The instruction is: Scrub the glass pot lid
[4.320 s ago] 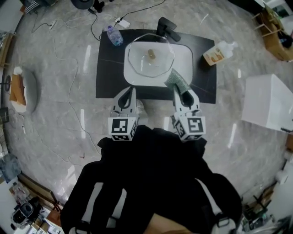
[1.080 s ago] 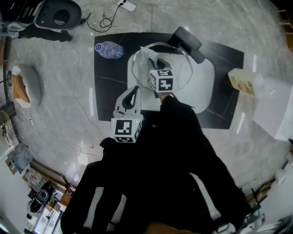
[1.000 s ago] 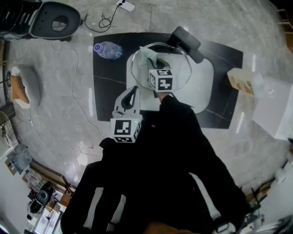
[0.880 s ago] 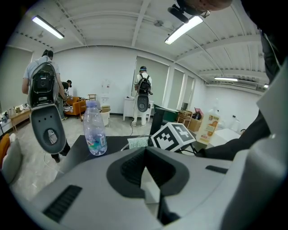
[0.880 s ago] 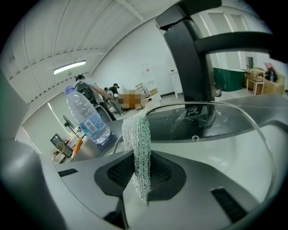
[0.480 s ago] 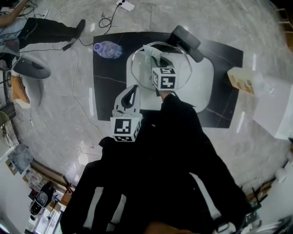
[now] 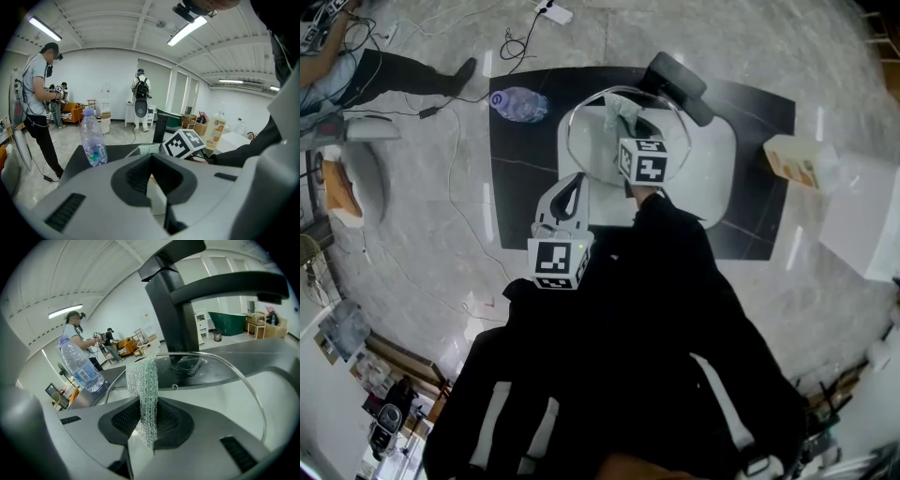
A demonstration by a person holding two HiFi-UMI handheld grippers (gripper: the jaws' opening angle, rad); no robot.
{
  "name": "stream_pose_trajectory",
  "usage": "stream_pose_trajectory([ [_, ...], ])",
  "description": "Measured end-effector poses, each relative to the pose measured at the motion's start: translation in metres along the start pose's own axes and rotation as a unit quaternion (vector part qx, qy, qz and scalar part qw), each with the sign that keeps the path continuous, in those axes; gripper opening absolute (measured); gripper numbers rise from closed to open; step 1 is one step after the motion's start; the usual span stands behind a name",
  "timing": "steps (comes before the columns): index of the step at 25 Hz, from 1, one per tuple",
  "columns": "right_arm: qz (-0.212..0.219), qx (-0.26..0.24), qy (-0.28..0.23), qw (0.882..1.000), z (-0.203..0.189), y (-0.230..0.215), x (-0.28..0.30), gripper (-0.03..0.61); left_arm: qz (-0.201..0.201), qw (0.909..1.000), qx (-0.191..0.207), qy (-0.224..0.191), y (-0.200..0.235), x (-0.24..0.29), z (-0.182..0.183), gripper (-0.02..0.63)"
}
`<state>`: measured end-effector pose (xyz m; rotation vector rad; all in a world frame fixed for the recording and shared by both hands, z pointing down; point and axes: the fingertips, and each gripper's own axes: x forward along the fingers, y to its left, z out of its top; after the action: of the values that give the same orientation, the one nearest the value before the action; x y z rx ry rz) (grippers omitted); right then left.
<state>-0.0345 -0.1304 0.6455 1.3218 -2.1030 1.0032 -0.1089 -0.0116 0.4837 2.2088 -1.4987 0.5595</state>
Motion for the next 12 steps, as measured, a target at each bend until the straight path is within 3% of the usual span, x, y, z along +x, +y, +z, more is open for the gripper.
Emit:
stream_pose_trajectory([
  [12,-0.02,0.017,-0.003,1.0,-0.003,-0.018,-0.009,0.069,-0.011,0.9999,0.009,-0.001,-0.005,0.002,0.003,0.003],
])
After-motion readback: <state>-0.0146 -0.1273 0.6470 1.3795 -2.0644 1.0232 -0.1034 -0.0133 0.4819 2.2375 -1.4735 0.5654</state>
